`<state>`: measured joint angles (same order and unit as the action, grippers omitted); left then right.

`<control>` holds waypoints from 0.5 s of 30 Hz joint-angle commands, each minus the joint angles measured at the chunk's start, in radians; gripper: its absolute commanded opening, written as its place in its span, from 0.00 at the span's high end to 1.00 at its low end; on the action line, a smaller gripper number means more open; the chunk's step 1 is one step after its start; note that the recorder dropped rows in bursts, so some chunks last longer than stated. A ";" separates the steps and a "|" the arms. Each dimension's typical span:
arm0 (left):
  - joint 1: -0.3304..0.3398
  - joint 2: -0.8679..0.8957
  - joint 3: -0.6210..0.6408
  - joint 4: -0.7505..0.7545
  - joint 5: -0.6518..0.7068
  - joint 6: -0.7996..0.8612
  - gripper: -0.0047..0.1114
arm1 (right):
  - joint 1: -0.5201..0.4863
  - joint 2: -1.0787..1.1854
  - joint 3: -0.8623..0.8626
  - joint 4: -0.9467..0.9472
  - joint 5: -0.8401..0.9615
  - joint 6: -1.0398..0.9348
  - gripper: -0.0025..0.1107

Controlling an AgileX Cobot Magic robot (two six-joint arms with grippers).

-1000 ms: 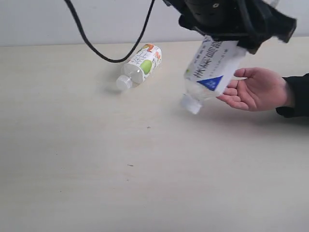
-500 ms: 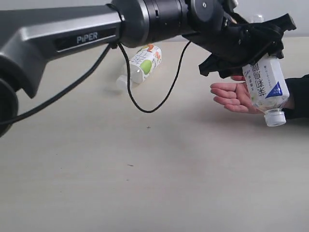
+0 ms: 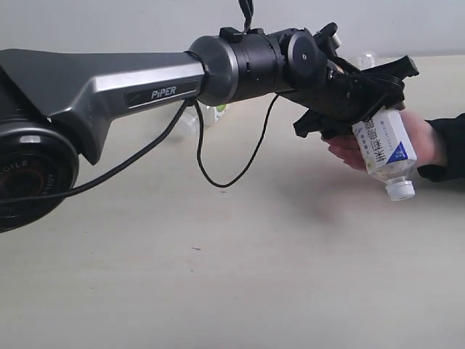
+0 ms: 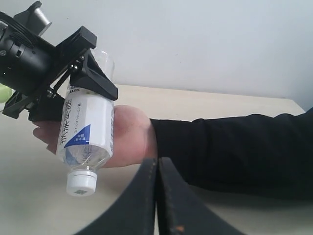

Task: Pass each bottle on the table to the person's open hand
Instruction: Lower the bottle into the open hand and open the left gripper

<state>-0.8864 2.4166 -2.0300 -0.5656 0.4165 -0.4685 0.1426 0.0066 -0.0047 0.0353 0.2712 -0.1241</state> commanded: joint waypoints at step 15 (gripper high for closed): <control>0.006 0.004 -0.008 -0.004 0.010 0.023 0.46 | -0.002 -0.007 0.005 0.001 -0.004 -0.003 0.97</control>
<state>-0.8821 2.4252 -2.0300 -0.5697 0.4182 -0.4603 0.1426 0.0066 -0.0047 0.0353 0.2712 -0.1241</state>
